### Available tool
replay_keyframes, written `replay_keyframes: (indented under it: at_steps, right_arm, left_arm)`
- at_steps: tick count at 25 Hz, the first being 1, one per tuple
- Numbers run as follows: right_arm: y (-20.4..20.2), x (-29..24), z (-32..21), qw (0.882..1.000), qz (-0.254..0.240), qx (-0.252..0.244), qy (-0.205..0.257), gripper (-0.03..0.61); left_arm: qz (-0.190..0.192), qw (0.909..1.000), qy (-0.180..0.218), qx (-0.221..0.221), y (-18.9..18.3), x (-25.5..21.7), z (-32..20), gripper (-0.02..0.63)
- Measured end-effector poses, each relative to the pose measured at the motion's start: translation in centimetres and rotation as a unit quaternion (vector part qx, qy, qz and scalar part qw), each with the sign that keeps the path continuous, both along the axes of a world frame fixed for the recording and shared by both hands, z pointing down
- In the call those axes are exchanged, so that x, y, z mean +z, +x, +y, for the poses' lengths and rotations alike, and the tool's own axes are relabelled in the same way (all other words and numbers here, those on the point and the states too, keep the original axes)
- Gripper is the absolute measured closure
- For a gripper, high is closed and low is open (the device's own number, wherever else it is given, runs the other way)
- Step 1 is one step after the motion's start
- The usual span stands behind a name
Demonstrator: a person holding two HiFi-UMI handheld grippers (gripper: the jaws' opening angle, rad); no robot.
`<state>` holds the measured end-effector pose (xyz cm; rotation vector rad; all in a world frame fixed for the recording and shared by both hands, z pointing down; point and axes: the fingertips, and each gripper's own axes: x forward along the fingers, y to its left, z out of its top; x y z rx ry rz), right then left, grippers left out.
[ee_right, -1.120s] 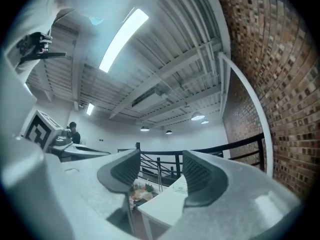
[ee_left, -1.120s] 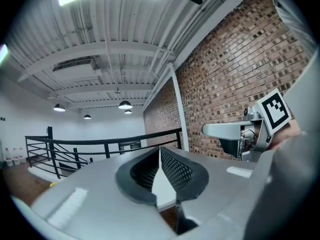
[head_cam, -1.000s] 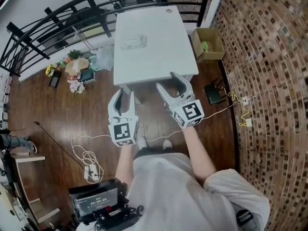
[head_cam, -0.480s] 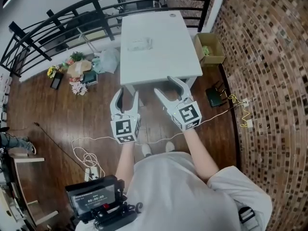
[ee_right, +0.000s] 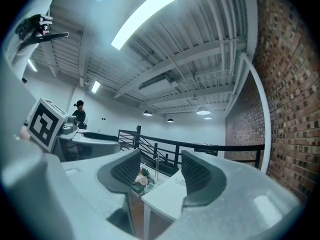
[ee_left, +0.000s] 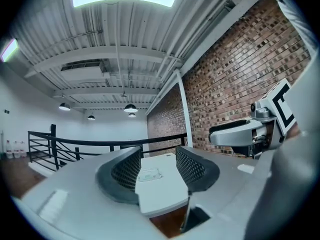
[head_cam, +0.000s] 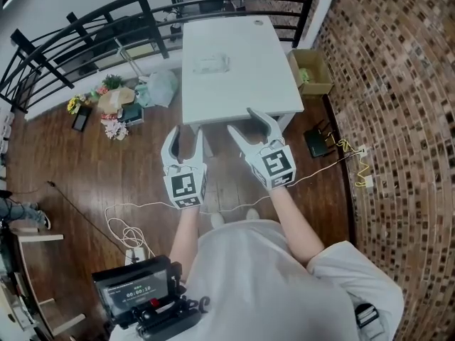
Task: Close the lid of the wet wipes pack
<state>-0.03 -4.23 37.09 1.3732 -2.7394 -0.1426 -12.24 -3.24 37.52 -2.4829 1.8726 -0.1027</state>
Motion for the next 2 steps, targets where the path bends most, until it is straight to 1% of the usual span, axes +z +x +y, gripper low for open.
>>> replay_keyframes:
  at_steps: [2]
  right_arm:
    - [-0.4,0.15,-0.27,1.0,0.001,0.008,-0.002,0.335]
  left_arm:
    - [0.007,1.0,0.003,-0.003,-0.96,-0.47,-0.12,0.39]
